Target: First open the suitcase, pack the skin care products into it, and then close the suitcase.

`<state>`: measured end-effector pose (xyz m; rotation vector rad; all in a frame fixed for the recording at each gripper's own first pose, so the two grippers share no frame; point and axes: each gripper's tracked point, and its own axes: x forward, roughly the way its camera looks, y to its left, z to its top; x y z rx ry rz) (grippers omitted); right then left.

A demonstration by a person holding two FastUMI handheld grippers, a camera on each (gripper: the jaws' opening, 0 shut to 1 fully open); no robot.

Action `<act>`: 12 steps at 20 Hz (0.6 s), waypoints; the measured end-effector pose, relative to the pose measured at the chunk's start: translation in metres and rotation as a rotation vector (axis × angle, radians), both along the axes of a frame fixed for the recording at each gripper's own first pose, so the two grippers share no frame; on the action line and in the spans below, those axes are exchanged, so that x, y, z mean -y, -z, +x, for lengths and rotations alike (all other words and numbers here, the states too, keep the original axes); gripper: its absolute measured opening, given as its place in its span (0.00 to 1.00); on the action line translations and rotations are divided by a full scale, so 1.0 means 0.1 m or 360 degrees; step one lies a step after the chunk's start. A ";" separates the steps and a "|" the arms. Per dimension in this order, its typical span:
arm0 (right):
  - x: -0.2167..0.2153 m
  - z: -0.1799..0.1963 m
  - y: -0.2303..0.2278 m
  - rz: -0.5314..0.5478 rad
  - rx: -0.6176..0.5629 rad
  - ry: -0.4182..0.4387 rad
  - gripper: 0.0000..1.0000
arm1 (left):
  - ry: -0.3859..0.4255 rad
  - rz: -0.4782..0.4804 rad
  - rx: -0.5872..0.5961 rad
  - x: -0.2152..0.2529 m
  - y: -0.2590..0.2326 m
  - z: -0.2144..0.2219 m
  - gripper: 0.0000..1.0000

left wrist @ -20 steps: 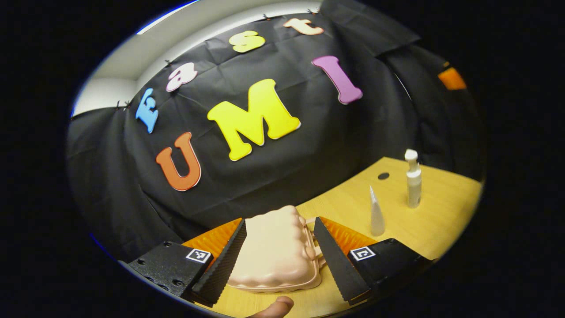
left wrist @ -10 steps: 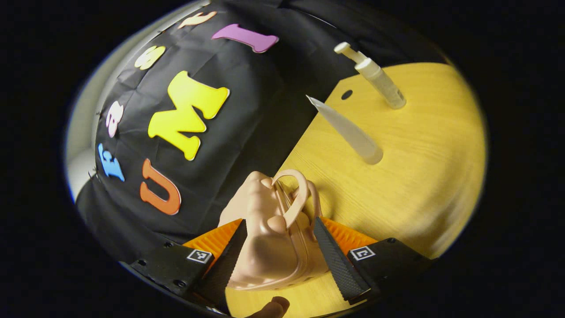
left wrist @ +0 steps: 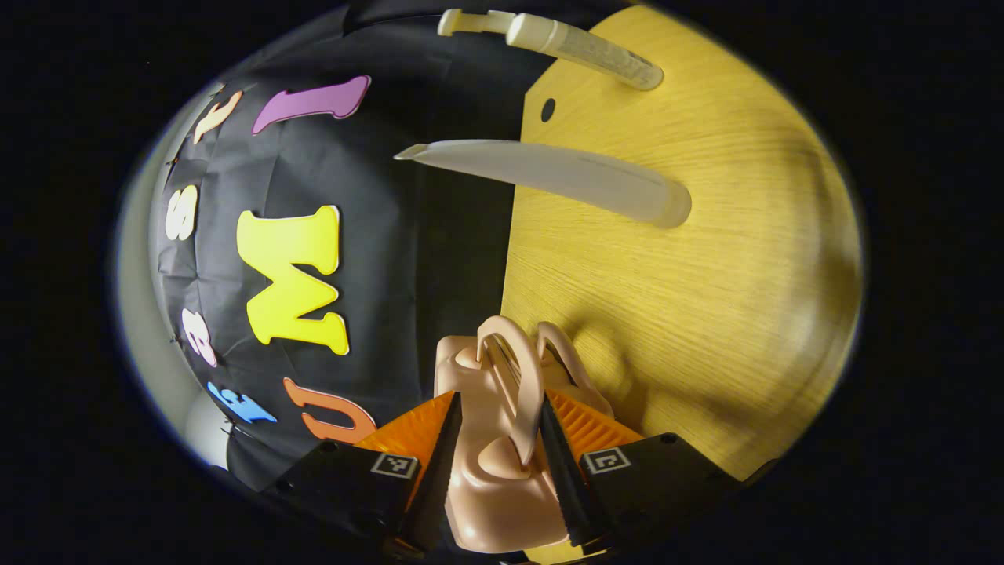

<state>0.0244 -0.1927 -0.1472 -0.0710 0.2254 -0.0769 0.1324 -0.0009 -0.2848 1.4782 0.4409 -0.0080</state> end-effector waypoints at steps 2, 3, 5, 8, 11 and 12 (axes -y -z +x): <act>0.01 0.00 0.04 0.0011 -0.0013 -0.0018 0.80 | -0.0024 0.0055 -0.0062 -0.04 0.09 -0.01 0.44; 0.01 0.00 0.05 0.0018 -0.0015 -0.0025 0.79 | -0.0052 0.0076 -0.0109 -0.04 0.16 -0.07 0.39; -0.02 -0.01 0.05 0.0011 -0.0021 -0.0026 0.79 | -0.0064 0.0107 -0.0133 -0.03 0.17 -0.08 0.15; -0.11 -0.06 -0.12 0.0002 0.0019 -0.0008 0.78 | -0.0064 0.0075 -0.0154 -0.04 0.13 -0.08 0.10; -0.27 -0.09 -0.25 -0.0007 0.0068 0.0037 0.80 | -0.0052 0.0005 -0.0150 -0.10 0.02 -0.08 0.06; -0.34 -0.10 -0.29 -0.0008 0.0075 0.0057 0.79 | -0.0060 -0.0044 -0.0141 -0.15 -0.05 -0.08 0.04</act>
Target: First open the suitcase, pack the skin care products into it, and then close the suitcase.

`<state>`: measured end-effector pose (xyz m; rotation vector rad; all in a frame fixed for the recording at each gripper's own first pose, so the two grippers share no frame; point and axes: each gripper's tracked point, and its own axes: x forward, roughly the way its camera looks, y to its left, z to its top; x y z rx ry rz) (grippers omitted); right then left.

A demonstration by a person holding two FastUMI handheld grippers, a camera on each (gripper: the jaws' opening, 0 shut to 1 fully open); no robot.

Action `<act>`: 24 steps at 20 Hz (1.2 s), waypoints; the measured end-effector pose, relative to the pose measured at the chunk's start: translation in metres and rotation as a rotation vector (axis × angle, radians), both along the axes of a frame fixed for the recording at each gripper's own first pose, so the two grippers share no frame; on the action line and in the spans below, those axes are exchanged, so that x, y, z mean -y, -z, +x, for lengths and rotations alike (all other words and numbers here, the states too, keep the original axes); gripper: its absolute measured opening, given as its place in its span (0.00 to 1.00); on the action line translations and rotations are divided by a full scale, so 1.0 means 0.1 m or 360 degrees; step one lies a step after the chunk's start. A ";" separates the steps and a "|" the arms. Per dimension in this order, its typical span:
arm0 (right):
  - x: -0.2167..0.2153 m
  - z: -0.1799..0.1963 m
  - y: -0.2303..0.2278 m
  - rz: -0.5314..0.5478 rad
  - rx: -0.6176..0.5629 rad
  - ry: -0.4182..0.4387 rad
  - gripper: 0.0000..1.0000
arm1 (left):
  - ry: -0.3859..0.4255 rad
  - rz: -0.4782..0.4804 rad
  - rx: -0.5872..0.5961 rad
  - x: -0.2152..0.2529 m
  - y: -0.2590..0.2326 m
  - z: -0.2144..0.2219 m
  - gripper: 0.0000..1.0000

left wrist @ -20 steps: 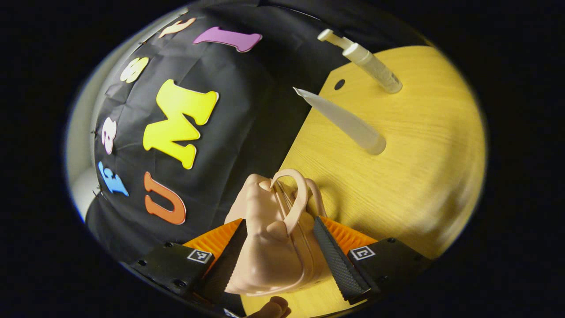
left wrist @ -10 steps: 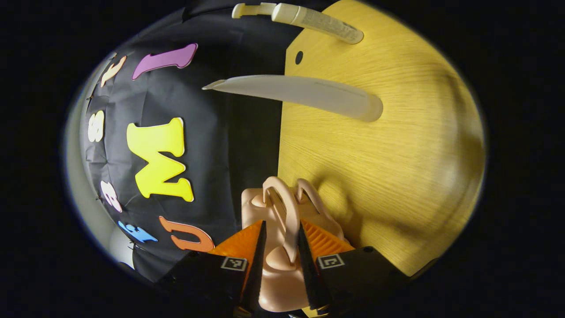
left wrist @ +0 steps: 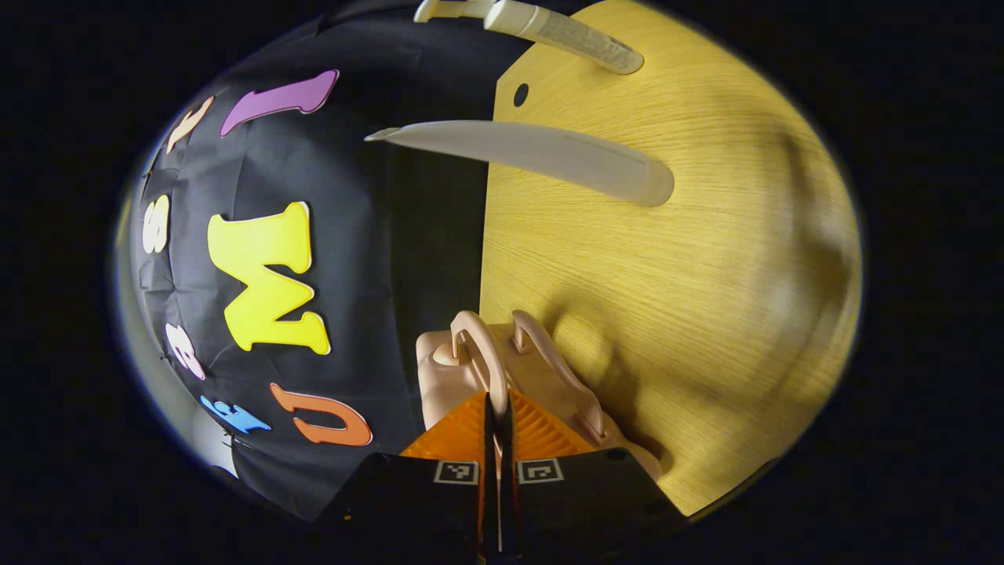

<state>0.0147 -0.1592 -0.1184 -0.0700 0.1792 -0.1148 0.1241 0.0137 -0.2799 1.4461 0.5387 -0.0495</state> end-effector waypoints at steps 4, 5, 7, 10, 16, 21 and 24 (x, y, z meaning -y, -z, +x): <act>-0.28 -0.01 -0.12 0.0009 0.0030 0.0053 0.80 | 0.0012 -0.0229 0.0036 -0.08 -0.37 0.00 0.03; -0.34 -0.01 -0.14 -0.0002 0.0043 0.0072 0.80 | 0.0012 -0.0288 0.0055 -0.13 -0.49 -0.01 0.03; -0.47 0.01 -0.22 -0.0026 0.0071 0.0102 0.80 | -0.0004 -0.0447 0.0089 -0.24 -0.72 -0.04 0.03; -0.74 0.04 -0.30 -0.0027 0.0072 0.0130 0.80 | -0.0063 -0.0735 0.0182 -0.51 -1.16 -0.07 0.03; -1.44 0.17 -0.49 -0.0043 0.0087 0.0121 0.80 | -0.0186 -0.1329 0.0391 -1.39 -1.83 -0.13 0.02; -2.05 0.26 -0.57 -0.0032 0.0075 0.0102 0.79 | -0.0409 -0.1618 0.0495 -2.52 -1.98 -0.10 0.03; -2.37 0.28 -0.54 -0.0057 0.0039 0.0068 0.79 | -0.0486 -0.1760 0.0503 -3.11 -1.89 -0.09 0.03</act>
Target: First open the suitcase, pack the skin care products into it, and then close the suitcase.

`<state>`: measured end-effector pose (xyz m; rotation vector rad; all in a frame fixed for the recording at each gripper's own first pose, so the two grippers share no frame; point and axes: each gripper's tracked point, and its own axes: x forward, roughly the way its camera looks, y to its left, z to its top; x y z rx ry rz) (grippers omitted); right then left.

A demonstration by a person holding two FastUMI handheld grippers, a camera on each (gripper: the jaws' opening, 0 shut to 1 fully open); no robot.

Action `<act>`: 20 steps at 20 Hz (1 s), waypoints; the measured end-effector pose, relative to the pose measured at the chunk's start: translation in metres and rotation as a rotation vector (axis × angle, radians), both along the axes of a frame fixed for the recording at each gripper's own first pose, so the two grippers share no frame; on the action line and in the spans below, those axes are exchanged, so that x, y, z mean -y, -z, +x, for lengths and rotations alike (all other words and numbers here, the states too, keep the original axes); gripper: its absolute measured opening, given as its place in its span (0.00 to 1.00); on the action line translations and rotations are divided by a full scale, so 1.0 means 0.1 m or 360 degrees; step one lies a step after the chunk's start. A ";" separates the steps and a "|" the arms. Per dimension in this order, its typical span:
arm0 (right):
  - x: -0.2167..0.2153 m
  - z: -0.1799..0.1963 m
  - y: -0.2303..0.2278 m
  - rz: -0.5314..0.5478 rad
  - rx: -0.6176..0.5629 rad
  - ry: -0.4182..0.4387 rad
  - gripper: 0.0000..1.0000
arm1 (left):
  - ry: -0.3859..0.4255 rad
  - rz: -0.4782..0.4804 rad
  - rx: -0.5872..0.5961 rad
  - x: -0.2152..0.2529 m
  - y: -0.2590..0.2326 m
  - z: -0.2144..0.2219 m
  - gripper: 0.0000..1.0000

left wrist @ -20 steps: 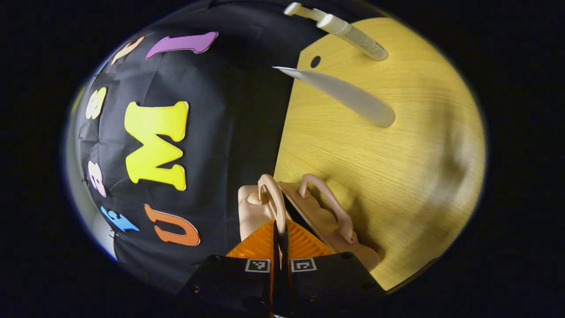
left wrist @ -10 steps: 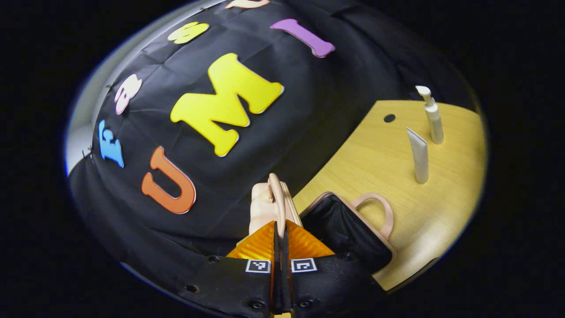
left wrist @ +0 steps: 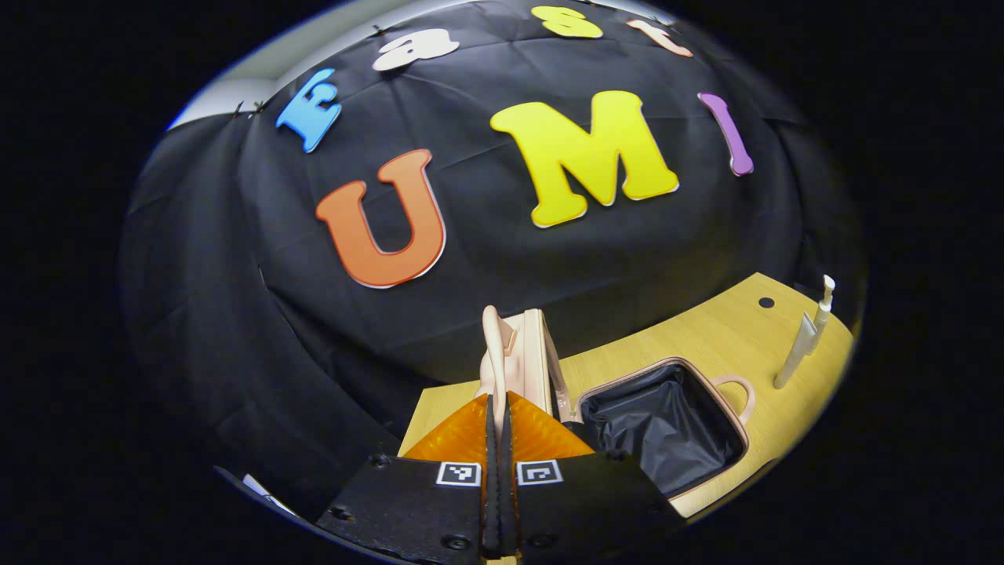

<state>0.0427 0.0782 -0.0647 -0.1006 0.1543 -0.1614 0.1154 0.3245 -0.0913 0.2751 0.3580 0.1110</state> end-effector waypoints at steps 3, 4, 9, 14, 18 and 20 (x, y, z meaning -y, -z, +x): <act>-0.22 -0.01 0.02 -0.0017 -0.0036 -0.0025 0.78 | -0.0083 -0.0054 -0.0067 -0.52 0.27 -0.04 0.02; -0.28 -0.02 0.04 -0.0018 -0.0054 -0.0025 0.79 | -0.0109 -0.0102 -0.0097 -0.67 0.38 -0.05 0.02; -0.35 -0.11 0.06 -0.0065 -0.0105 -0.0006 0.80 | -0.0226 -0.0378 -0.0186 -1.36 1.06 0.07 0.03; -0.38 -0.20 0.14 -0.0127 -0.0166 0.0013 0.80 | -0.0305 -0.0691 -0.0270 -1.74 1.73 0.04 0.03; -0.39 -0.30 0.23 -0.0161 -0.0201 0.0016 0.80 | -0.0370 -0.0890 -0.0378 -1.86 2.25 -0.02 0.03; -0.38 -0.33 0.27 -0.0163 -0.0222 0.0025 0.80 | -0.0398 -0.1017 -0.0397 -1.87 2.37 -0.01 0.03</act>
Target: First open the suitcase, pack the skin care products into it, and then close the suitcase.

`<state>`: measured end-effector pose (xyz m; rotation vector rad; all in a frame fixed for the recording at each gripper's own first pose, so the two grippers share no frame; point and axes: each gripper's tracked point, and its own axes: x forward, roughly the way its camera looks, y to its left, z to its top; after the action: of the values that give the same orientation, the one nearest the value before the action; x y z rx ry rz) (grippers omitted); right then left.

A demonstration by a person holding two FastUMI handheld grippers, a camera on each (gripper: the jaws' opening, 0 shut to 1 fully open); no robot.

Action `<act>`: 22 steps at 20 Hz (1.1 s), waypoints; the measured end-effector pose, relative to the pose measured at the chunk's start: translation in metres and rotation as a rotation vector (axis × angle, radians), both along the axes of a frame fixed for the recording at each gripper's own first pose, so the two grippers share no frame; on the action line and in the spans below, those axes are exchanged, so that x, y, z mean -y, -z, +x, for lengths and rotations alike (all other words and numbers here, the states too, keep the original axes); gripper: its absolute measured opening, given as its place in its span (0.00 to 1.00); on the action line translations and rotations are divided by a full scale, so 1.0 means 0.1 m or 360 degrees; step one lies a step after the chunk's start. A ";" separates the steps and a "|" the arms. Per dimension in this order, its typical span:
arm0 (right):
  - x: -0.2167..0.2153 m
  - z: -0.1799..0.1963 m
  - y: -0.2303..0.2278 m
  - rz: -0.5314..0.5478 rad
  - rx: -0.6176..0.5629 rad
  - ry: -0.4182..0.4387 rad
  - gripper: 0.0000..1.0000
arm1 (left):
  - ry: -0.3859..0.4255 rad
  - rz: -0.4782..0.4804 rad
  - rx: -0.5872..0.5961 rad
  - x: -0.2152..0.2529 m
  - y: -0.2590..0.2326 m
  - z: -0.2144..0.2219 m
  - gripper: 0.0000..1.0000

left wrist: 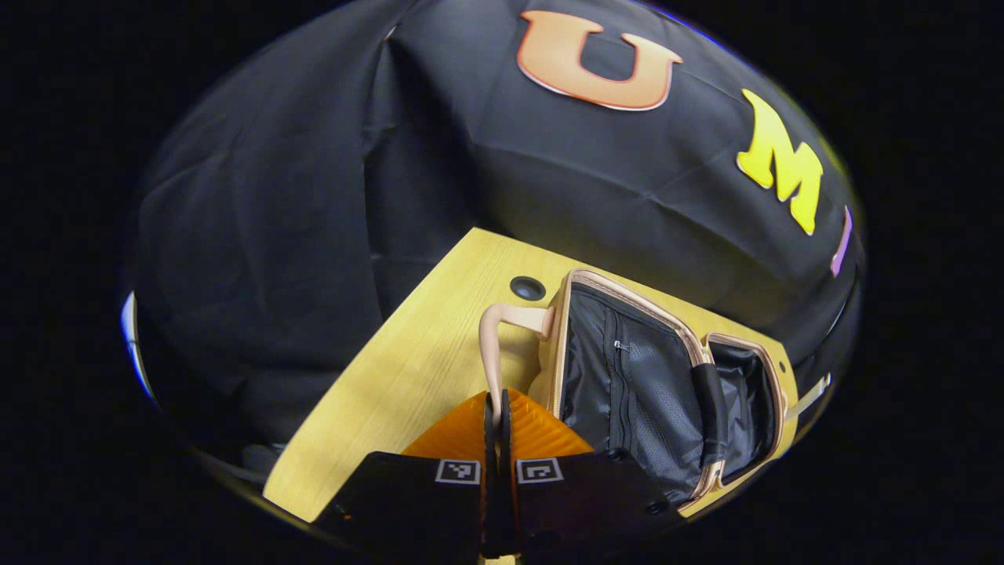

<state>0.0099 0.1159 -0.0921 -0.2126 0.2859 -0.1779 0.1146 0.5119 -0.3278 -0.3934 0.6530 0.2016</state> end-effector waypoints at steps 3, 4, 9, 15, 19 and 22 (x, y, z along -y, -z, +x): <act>0.06 -0.05 0.07 0.0010 -0.0026 0.0032 0.80 | 0.0003 -0.0175 -0.0019 0.00 0.24 -0.02 0.05; 0.07 -0.06 0.07 0.0020 -0.0028 0.0041 0.80 | -0.0020 -0.0221 -0.0031 -0.04 0.33 -0.04 0.07; 0.16 -0.11 0.03 0.0030 -0.0007 0.0061 0.79 | -0.0183 -0.0449 0.0040 -0.11 0.40 -0.02 0.19; 0.26 -0.07 0.12 -0.0027 -0.0002 -0.0013 0.78 | -0.0259 -0.0389 0.0162 -0.06 -0.03 -0.12 0.77; 0.39 0.03 0.21 -0.0004 0.0008 -0.0088 0.80 | -0.0208 -0.0159 0.0209 0.16 -0.47 -0.22 0.95; 0.54 0.10 0.27 0.0021 0.0015 -0.0151 0.80 | -0.0126 -0.0035 0.0255 0.57 -0.78 -0.25 0.95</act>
<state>0.0194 0.0621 -0.1188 -0.2119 0.2670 -0.0832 0.0894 0.4544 -0.2497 -0.4525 0.4827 0.2359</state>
